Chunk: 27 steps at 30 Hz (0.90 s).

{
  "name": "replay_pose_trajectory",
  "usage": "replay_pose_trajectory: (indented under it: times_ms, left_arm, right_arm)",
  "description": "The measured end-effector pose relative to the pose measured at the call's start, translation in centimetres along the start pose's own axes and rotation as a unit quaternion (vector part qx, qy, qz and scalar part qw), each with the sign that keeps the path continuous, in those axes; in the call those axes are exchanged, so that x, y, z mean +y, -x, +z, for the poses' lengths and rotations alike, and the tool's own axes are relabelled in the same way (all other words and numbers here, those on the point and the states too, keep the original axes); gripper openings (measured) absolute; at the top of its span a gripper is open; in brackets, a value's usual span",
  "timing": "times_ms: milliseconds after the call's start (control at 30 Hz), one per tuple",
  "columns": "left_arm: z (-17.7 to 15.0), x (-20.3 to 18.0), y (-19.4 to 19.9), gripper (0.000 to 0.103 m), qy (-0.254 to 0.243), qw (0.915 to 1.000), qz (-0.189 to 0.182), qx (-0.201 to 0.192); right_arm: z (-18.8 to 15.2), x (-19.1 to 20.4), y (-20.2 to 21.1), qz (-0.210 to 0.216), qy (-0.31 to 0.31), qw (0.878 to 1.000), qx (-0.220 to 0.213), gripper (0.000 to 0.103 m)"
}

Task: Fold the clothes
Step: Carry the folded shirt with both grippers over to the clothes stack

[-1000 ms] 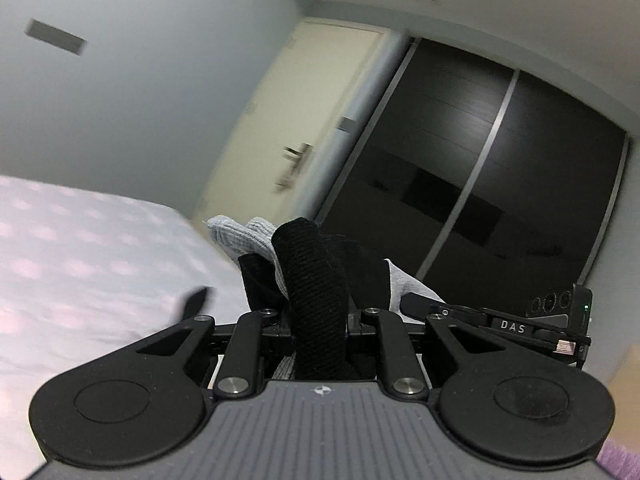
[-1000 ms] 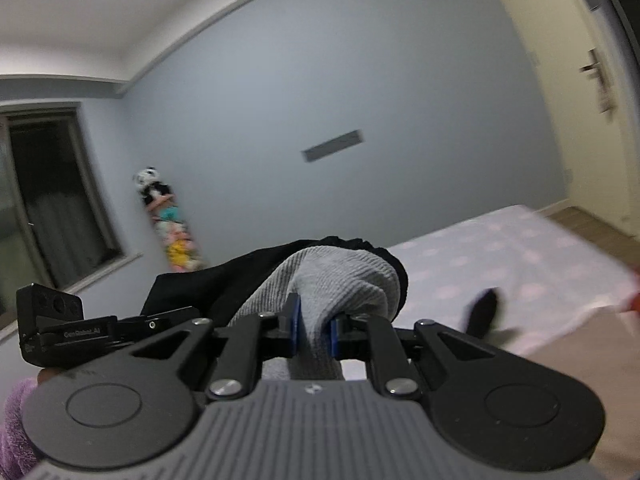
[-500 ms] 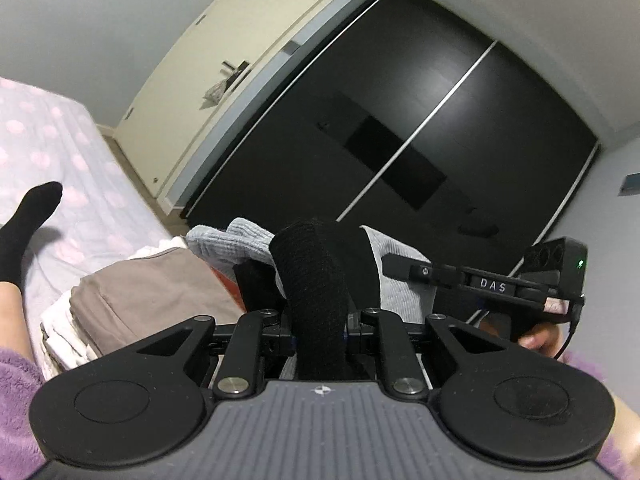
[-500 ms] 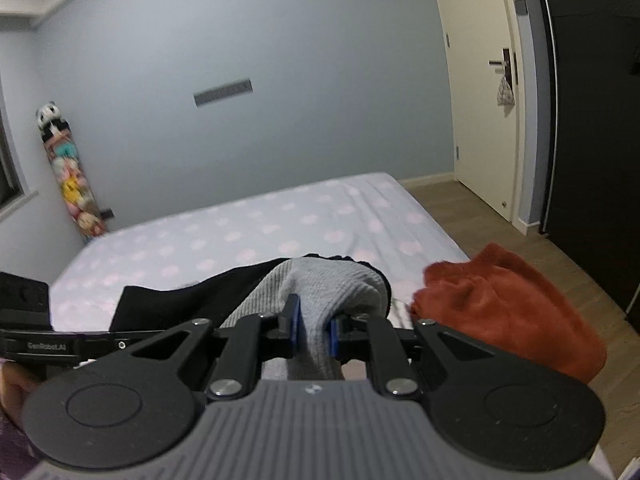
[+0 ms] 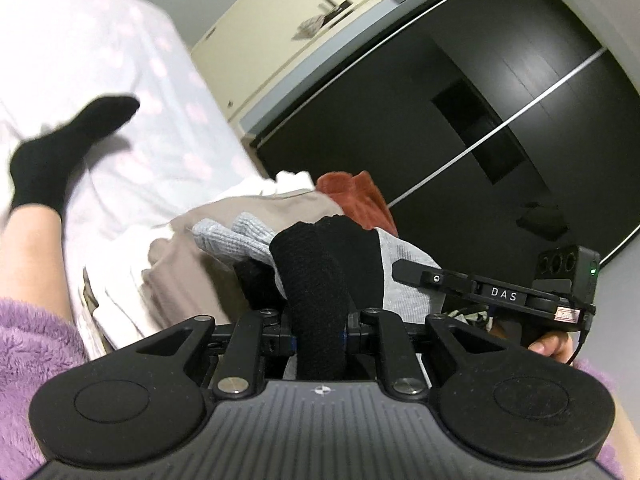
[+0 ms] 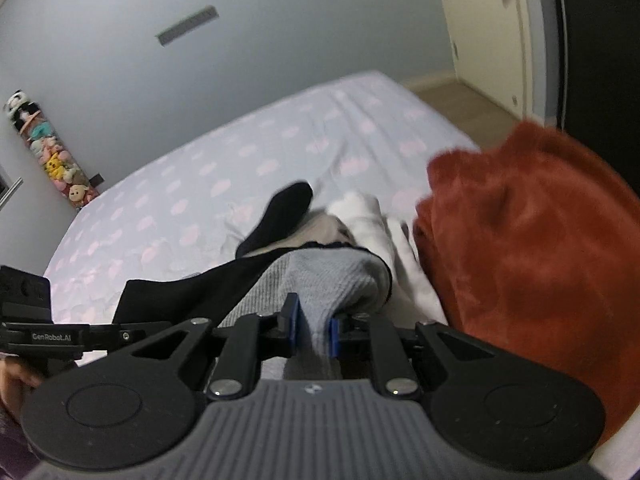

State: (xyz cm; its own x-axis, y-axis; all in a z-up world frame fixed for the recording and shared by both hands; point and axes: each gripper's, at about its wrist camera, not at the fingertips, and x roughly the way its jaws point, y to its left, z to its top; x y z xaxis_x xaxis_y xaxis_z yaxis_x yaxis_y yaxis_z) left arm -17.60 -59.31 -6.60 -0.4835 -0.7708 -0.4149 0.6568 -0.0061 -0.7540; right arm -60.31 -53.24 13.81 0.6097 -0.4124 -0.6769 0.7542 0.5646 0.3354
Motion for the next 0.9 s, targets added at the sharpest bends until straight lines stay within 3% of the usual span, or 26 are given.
replay_pose_trajectory:
  times_ms: [67,167,267,433,600,700,767,900]
  left_arm:
    - [0.5,1.6,-0.8,0.017,0.014,0.9998,0.001,0.012]
    - [1.2,2.9,-1.3,0.019,0.026,0.9992,-0.011,0.029]
    - [2.0,3.8,-1.8,0.019,0.033,0.998,-0.029,0.045]
    - [2.9,5.0,-2.5,0.022,0.058,0.9946,-0.06,0.061]
    - [3.4,6.1,-2.7,0.024,0.07,0.9938,-0.062,0.06]
    - [3.7,5.9,-2.4,0.024,0.072,0.9938,-0.059,0.06]
    - [3.9,5.2,-2.4,0.024,0.055,0.9952,-0.055,0.06]
    - [3.4,2.2,-1.2,0.016,-0.027,0.9981,-0.038,0.041]
  right_arm:
    - [0.2,-0.6,-0.3,-0.006,-0.025,1.0,0.017,0.029]
    - [0.7,-1.8,0.1,-0.001,-0.063,0.998,0.011,0.049]
    - [1.4,-3.3,0.9,0.008,-0.105,0.994,-0.014,0.053]
    - [2.6,-5.1,-1.6,0.021,-0.158,0.987,-0.006,0.056]
    - [3.3,-4.6,-3.5,0.023,-0.163,0.986,-0.001,0.029]
    - [3.8,-3.4,-3.3,0.013,-0.133,0.991,-0.005,0.016]
    - [4.0,-2.2,-2.6,0.002,-0.099,0.995,-0.007,0.013]
    - [3.9,0.0,-0.3,-0.014,-0.029,0.999,-0.027,0.01]
